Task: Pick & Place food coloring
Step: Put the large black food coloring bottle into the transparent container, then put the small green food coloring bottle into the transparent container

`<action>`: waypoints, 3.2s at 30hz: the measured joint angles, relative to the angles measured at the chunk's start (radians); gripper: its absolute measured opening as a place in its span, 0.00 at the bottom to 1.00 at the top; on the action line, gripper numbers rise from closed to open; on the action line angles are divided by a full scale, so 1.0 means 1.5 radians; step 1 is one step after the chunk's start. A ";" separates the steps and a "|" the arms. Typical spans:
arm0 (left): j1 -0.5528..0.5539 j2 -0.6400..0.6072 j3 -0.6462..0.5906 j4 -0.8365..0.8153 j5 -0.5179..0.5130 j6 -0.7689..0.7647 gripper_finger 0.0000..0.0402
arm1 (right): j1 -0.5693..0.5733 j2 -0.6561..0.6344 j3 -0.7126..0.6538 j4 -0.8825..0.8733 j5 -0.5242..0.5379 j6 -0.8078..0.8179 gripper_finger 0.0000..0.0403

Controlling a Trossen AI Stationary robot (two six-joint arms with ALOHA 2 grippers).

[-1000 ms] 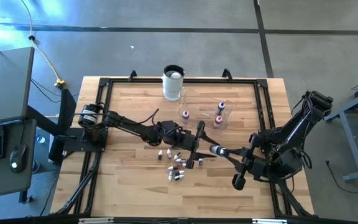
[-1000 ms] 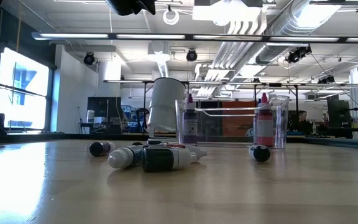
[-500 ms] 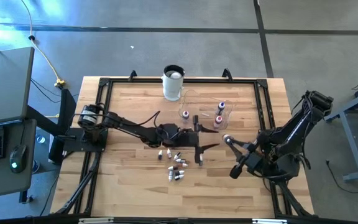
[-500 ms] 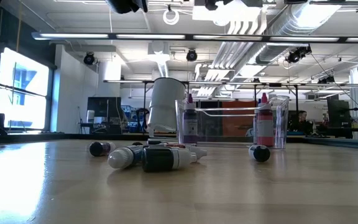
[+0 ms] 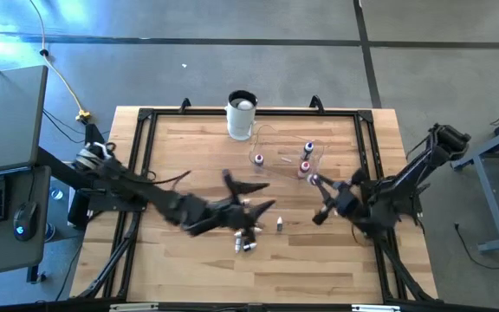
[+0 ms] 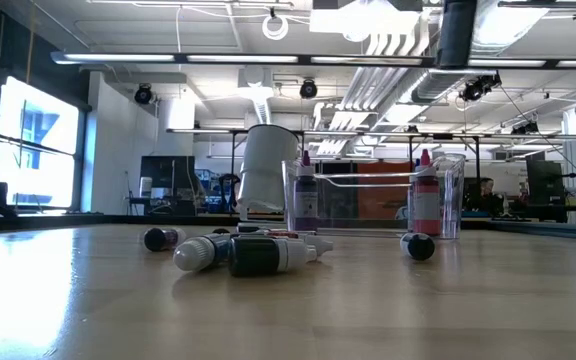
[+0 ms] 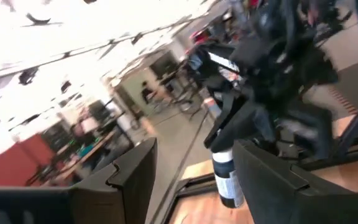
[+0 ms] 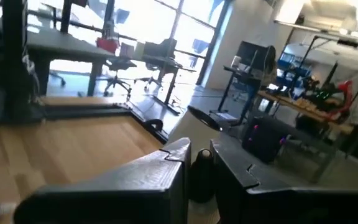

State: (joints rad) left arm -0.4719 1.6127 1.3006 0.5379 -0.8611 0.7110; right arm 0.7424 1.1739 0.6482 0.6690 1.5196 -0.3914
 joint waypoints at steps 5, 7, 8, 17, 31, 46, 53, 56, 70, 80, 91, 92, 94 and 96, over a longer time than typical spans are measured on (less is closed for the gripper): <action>-0.089 -0.090 -0.001 -0.105 -0.158 -0.019 0.52 | -0.140 -0.043 -0.043 -0.004 -0.190 0.096 0.10; -0.123 -0.123 0.000 -0.160 -0.210 -0.051 0.52 | -0.208 -0.040 -0.049 -0.039 -0.264 0.149 0.10; -0.136 -0.137 0.000 -0.194 -0.222 -0.074 0.52 | -0.245 -0.035 -0.050 -0.066 -0.302 0.178 0.10; -0.202 -0.176 -0.001 -0.448 -0.239 -0.294 0.52 | -0.506 0.067 -0.005 -0.097 -0.577 0.323 0.10; -0.201 -0.174 -0.001 -0.471 -0.236 -0.303 0.52 | -0.648 0.353 0.075 0.022 -0.691 0.381 0.10; -0.201 -0.174 -0.001 -0.506 -0.241 -0.322 0.52 | -0.646 0.414 0.086 -0.006 -0.721 0.432 0.11; -0.201 -0.174 -0.001 -0.506 -0.241 -0.322 0.52 | -0.648 0.413 0.086 -0.014 -0.769 0.416 0.18; -0.201 -0.174 -0.001 -0.506 -0.241 -0.322 0.52 | -0.648 0.413 0.086 -0.016 -0.768 0.389 0.19; -0.201 -0.174 -0.001 -0.505 -0.242 -0.323 0.51 | -0.647 0.396 0.101 -0.019 -0.779 0.333 0.25; -0.201 -0.174 -0.001 -0.505 -0.242 -0.323 0.51 | -0.639 0.290 0.101 -0.077 -0.793 0.334 0.32; -0.229 -0.228 -0.001 -0.566 -0.288 -0.403 0.51 | -0.447 0.115 0.101 -0.159 -0.849 0.333 0.33; -0.233 -0.239 -0.001 -0.603 -0.278 -0.441 0.51 | -0.418 0.110 0.101 -0.168 -0.837 0.327 0.33; -0.236 -0.265 -0.001 -0.705 -0.219 -0.548 0.51 | -0.357 0.108 0.101 -0.181 -0.799 0.319 0.33; -0.235 -0.291 -0.001 -0.828 -0.137 -0.679 0.51 | -0.302 0.113 0.101 -0.194 -0.765 0.319 0.33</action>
State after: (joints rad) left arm -0.8246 1.1768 1.2995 -0.7040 -1.0665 -0.3072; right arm 0.2900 1.3427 0.7994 0.3773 0.3725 0.0871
